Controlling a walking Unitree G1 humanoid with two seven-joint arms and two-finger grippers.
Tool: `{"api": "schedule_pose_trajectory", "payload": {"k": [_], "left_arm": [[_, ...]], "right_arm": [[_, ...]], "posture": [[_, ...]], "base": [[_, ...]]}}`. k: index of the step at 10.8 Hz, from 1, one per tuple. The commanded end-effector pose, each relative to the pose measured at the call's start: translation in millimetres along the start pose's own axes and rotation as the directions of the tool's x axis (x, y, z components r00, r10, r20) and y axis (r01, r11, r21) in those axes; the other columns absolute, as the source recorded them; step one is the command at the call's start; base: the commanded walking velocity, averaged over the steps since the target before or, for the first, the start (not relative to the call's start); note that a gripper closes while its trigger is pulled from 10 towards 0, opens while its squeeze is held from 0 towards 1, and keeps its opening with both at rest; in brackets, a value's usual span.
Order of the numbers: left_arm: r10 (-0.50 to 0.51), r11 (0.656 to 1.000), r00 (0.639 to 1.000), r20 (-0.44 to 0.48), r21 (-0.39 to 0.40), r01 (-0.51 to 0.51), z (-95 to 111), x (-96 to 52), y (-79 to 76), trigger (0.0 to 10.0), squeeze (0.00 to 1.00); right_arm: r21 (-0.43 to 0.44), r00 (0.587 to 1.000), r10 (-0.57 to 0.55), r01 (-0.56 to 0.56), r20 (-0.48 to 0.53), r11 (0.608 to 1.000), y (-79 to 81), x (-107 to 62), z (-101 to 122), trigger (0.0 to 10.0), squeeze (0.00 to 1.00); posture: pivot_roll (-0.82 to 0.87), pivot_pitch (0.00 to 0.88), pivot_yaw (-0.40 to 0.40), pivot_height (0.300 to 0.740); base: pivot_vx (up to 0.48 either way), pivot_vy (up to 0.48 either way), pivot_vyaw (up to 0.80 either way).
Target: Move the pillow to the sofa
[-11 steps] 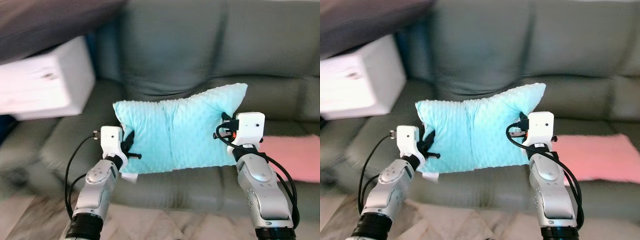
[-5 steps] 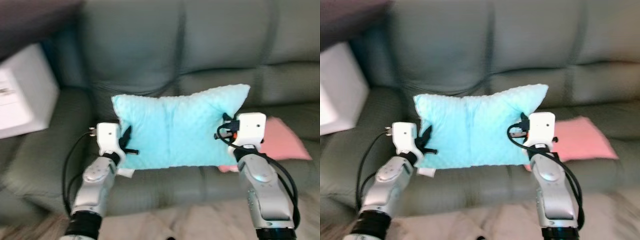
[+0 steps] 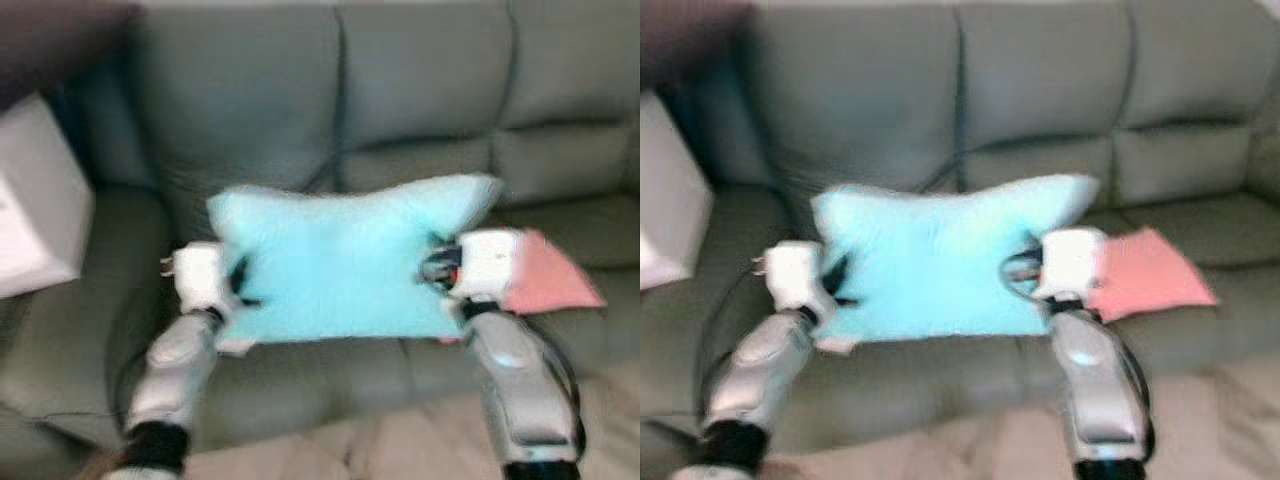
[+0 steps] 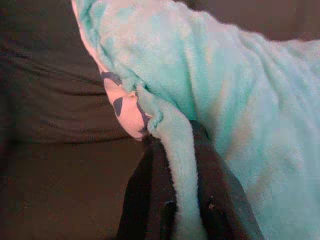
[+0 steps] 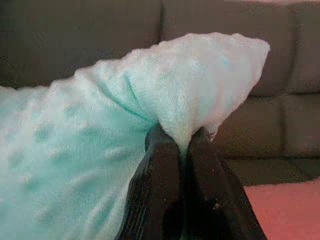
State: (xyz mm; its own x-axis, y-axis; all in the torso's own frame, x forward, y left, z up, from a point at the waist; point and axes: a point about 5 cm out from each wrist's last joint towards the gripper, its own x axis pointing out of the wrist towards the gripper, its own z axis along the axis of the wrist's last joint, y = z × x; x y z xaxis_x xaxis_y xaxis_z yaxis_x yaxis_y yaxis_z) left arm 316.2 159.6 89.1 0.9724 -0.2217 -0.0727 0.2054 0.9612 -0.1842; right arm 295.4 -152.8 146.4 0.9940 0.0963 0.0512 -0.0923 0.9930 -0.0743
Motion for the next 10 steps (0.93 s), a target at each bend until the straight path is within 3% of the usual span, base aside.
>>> {"api": "schedule_pose_trajectory", "payload": {"k": [1,8,10], "left_arm": [[-0.049,0.999,0.999,0.006,0.001,0.049,2.8,5.9,-14.5,10.0,0.00],[-0.057,0.998,0.998,-0.005,-0.011,0.057,-1.5,5.0,-17.3,10.0,0.00],[-0.068,0.998,0.998,0.007,-0.019,0.068,-0.5,4.0,-17.4,10.0,0.00]], "right_arm": [[-0.012,0.999,-0.027,0.027,0.022,1.000,-8.1,-0.7,6.1,10.0,0.00],[-0.014,1.000,-0.023,0.024,0.018,1.000,-8.0,-1.4,4.6,10.0,0.00],[-0.016,1.000,-0.020,0.021,0.019,1.000,-7.9,-1.0,4.7,10.0,0.00]], "posture": [[-0.23,0.047,0.032,0.740],[-0.23,0.049,0.031,0.740],[-0.23,0.046,0.029,0.740]], "base": [[0.000,0.000,0.00],[0.000,0.000,0.00],[0.339,0.000,0.00]]}}
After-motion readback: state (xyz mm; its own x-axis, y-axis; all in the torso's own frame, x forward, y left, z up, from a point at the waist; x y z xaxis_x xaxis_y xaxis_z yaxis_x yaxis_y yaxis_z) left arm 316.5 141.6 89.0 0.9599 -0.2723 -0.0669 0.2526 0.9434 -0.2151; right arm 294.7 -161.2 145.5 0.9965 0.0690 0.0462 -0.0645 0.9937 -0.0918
